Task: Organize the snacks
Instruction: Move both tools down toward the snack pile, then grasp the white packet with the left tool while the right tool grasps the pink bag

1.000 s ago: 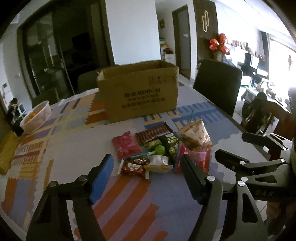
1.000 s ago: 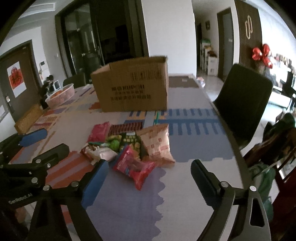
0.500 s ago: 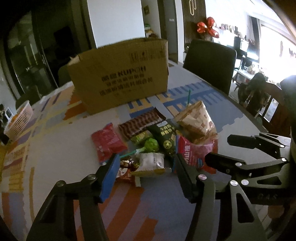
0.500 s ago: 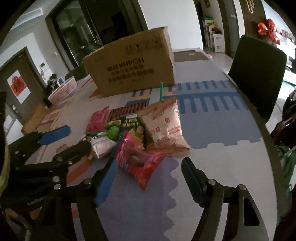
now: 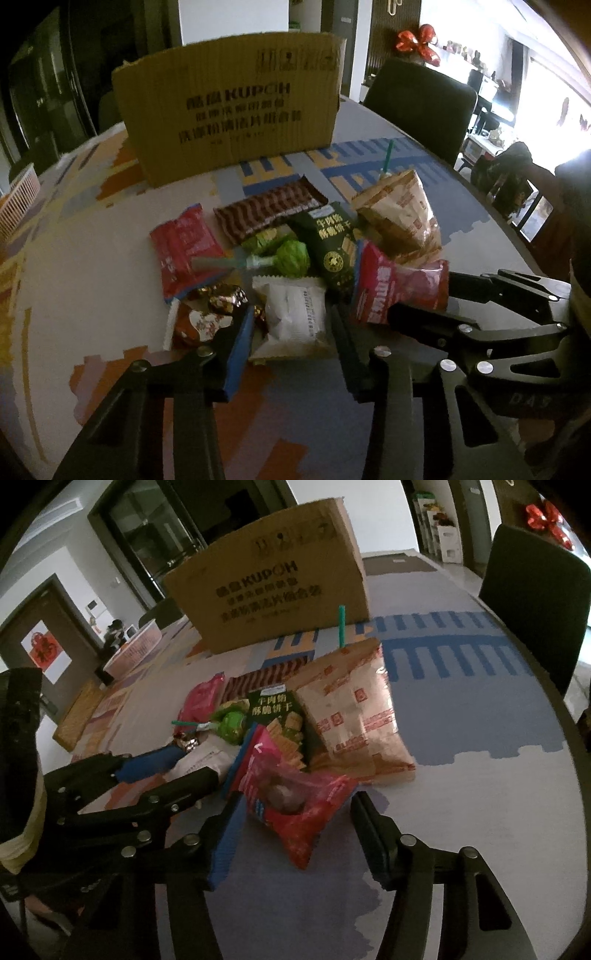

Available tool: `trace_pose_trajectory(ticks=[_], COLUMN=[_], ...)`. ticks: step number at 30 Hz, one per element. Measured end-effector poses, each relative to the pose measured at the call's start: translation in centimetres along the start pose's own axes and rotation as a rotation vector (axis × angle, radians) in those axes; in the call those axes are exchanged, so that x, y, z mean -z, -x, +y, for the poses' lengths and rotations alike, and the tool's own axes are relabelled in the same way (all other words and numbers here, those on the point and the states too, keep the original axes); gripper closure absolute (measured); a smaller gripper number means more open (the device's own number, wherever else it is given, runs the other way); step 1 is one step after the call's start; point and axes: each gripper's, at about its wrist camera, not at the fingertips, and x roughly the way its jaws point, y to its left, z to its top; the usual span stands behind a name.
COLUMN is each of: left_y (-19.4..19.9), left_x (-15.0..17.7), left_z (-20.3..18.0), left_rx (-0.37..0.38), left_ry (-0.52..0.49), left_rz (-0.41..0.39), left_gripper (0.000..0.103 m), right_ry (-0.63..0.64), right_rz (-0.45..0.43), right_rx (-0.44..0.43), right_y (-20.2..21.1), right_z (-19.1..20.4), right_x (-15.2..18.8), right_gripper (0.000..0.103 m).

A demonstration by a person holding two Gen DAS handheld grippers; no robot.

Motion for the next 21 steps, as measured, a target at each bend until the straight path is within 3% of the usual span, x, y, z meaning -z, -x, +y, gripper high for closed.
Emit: trace_pose_trajectory(ticks=[6,13,21], left_y=[-0.8,-0.5,2.1], left_x=[0.2,0.6,0.9], left_z=[0.5,0.7,0.7], left_rx=[0.043,0.078,0.089], left_ry=[0.042,0.082,0.109], left_rz=[0.024,0.015,-0.044], left_gripper=[0.068,0.071,0.072], right_ry=[0.031,0.068,0.091], right_rz=[0.007,0.024,-0.006], right_rx=[-0.009,-0.025,-0.030], right_y=[-0.5,-0.4,1.0], right_z=[0.7,1.4,2.4], right_x=[-0.1,0.2,0.3], right_gripper=[0.050,0.069,0.077])
